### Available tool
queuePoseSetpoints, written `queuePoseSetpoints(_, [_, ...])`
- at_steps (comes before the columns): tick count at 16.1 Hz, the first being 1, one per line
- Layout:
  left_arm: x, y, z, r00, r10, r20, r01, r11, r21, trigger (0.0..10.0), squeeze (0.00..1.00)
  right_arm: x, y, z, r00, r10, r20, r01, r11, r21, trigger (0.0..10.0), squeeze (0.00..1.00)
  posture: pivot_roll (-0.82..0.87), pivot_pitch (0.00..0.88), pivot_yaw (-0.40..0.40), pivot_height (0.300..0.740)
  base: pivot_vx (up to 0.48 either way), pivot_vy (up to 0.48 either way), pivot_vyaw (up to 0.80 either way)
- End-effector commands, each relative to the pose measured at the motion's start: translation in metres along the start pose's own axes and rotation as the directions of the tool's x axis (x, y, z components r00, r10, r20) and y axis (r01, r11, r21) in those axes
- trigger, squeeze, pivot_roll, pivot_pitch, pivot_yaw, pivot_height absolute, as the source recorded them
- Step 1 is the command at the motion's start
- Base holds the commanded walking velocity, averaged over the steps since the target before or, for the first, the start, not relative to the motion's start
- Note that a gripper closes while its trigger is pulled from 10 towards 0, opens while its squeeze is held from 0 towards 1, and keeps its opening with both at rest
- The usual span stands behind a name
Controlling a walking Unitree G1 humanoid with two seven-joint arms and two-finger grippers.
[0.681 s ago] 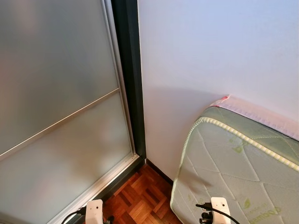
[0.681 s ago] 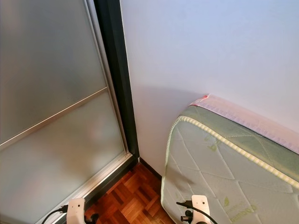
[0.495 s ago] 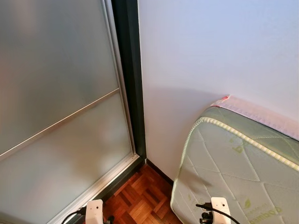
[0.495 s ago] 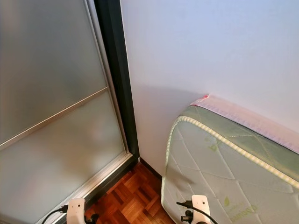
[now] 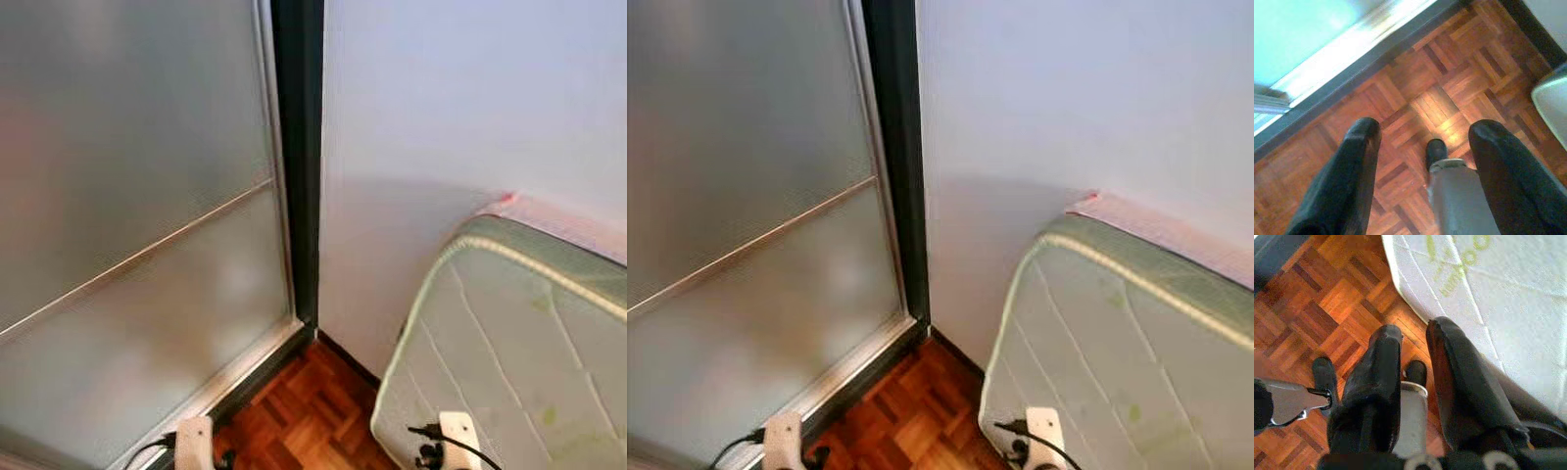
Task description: Clean up the room
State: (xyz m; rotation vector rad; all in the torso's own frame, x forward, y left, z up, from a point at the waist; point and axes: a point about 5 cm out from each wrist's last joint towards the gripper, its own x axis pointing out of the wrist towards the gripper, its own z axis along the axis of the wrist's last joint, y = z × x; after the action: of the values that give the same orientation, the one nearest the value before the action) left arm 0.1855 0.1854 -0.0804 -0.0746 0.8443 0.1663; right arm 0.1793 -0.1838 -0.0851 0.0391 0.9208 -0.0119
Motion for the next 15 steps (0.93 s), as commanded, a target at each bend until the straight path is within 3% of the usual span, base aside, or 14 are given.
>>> queuePoseSetpoints(1, [0.0087,0.0056,0.0300,0.998,-0.066,-0.008,0.066,0.993,0.099,10.0,0.00,-0.0007,-0.0136,-0.0015,0.998,-0.040,-0.049,0.050,0.972,0.230,10.0,0.00,-0.05,0.014,0.056,0.740,0.000,0.000,0.00])
queuePoseSetpoints(3, [0.0086,0.0054,0.0298,0.998,-0.062,-0.006,0.063,0.994,0.092,10.0,0.00,-0.0004,-0.0130,-0.0009,0.998,-0.038,-0.056,0.050,0.974,0.219,10.0,0.00,-0.04,0.014,0.054,0.740,0.000,0.000,0.00])
queuePoseSetpoints(6, [0.0085,0.0052,0.0283,0.998,-0.059,-0.016,0.060,0.995,0.077,10.0,0.00,-0.0005,-0.0132,-0.0017,0.997,-0.039,-0.062,0.051,0.974,0.219,10.0,0.00,-0.05,0.015,0.052,0.740,0.000,0.000,-0.80])
queuePoseSetpoints(8, [0.0085,0.0052,0.0290,0.998,-0.057,-0.008,0.057,0.995,0.081,10.0,0.00,-0.0007,-0.0131,-0.0029,0.997,-0.038,-0.072,0.052,0.977,0.209,10.0,0.00,-0.04,0.017,0.052,0.740,0.000,0.480,-0.79])
queuePoseSetpoints(15, [0.0086,0.0065,0.0290,0.999,-0.051,-0.013,0.052,0.994,0.094,10.0,0.00,-0.0002,-0.0116,-0.0024,0.996,-0.039,-0.078,0.055,0.977,0.207,10.0,0.00,-0.04,0.024,0.056,0.740,0.000,0.000,-0.79])
